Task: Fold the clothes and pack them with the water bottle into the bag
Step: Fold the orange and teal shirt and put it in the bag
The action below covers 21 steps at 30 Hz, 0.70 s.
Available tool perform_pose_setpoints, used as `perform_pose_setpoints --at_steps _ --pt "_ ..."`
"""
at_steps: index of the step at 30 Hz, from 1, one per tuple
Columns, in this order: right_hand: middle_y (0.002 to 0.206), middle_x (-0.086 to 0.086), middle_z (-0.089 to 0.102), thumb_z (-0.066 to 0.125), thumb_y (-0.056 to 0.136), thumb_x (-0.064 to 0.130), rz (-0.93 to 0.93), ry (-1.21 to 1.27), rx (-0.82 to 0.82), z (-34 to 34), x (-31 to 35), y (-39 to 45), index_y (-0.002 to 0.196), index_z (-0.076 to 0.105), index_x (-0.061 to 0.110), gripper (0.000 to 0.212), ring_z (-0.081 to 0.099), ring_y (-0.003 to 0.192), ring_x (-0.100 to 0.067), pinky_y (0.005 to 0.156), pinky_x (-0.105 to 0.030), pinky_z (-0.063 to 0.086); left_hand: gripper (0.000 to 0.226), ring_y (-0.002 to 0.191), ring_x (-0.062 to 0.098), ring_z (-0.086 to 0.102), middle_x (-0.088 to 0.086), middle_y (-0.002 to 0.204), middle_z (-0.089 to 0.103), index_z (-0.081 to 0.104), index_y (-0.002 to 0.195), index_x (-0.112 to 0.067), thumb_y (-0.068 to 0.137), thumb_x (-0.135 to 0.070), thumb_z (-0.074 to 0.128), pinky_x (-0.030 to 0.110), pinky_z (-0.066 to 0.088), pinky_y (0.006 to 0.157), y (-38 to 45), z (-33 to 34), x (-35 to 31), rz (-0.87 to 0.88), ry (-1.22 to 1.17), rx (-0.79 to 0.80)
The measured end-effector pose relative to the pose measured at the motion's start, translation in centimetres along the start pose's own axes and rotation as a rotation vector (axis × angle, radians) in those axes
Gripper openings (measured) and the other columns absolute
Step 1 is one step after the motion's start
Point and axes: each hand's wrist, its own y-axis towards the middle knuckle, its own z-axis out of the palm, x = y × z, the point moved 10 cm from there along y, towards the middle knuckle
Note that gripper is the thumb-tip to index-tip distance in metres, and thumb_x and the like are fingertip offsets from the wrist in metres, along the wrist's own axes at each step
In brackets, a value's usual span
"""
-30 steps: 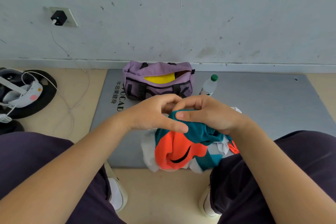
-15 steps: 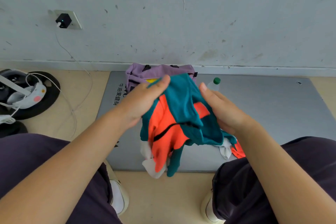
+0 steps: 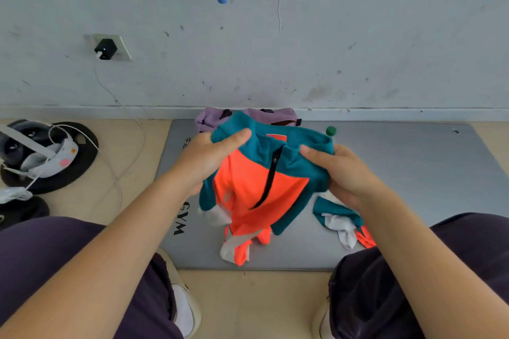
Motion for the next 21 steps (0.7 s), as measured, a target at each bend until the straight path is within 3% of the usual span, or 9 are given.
perform_pose_setpoints --at_steps 3,5,7,11,14,18,21 --pt "0.11 -0.016 0.072 0.066 0.083 0.022 0.0 0.145 0.03 0.6 0.9 -0.3 0.1 0.075 0.009 0.023 0.071 0.098 -0.026 0.076 -0.031 0.058 0.058 0.085 0.007 0.067 -0.012 0.092 0.075 0.077 0.089 -0.037 0.047 -0.077 0.073 0.03 0.05 0.079 -1.4 3.1 1.0 -0.072 0.173 0.287" --pt "0.11 -0.019 0.072 0.065 0.083 0.022 0.031 0.181 0.071 1.7 0.5 -0.7 0.102 0.074 0.007 0.026 0.071 0.097 -0.027 0.078 -0.033 0.059 0.047 0.091 0.006 0.07 -0.009 0.099 0.076 0.077 0.089 -0.04 0.051 -0.068 0.076 0.024 0.053 0.078 -3.0 5.9 1.5 -0.104 0.138 0.456" --pt "0.108 -0.02 0.072 0.065 0.082 0.022 0.069 0.186 0.113 3.0 -0.2 -1.0 0.103 0.072 0.005 0.027 0.072 0.094 -0.027 0.08 -0.035 0.059 0.038 0.094 0.006 0.071 -0.008 0.102 0.076 0.077 0.09 -0.04 0.056 -0.056 0.079 0.018 0.054 0.074 -4.2 8.4 1.5 -0.095 0.05 0.523" --pt "0.107 -0.02 0.071 0.063 0.085 0.022 0.069 0.196 0.134 4.1 -0.6 -1.0 0.104 0.07 0.003 0.028 0.072 0.092 -0.026 0.079 -0.034 0.059 0.035 0.096 0.014 0.072 -0.002 0.101 0.077 0.078 0.094 -0.027 0.066 -0.047 0.082 0.028 0.056 0.083 -4.0 8.9 1.3 -0.073 -0.086 0.344" --pt "0.111 -0.015 0.071 0.063 0.085 0.027 0.072 0.181 0.153 4.0 -0.6 -1.0 0.106 0.072 0.008 0.03 0.071 0.096 -0.023 0.079 -0.031 0.059 0.02 0.094 0.016 0.073 0.0 0.1 0.077 0.077 0.095 -0.022 0.08 -0.035 0.078 0.032 0.053 0.086 -3.3 7.1 0.9 -0.078 -0.17 0.215" --pt "0.121 -0.01 0.069 0.07 0.085 0.034 0.169 -0.205 0.321 4.6 -2.2 -1.5 0.121 0.065 0.01 0.043 0.066 0.112 -0.026 0.1 -0.042 0.051 0.017 0.097 0.016 0.072 -0.002 0.1 0.077 0.078 0.093 -0.022 0.083 -0.035 0.074 0.039 0.053 0.095 -2.1 4.4 0.3 -0.04 -0.196 0.051" --pt "0.115 -0.006 0.072 0.072 0.085 0.037 0.196 -0.413 0.335 3.9 -3.0 -1.5 0.114 0.068 0.014 0.038 0.068 0.109 -0.024 0.104 -0.047 0.047 0.017 0.097 0.018 0.072 -0.003 0.096 0.077 0.079 0.084 -0.029 0.077 -0.045 0.078 0.045 0.051 0.099 -1.4 2.8 0.2 -0.037 -0.163 -0.023"
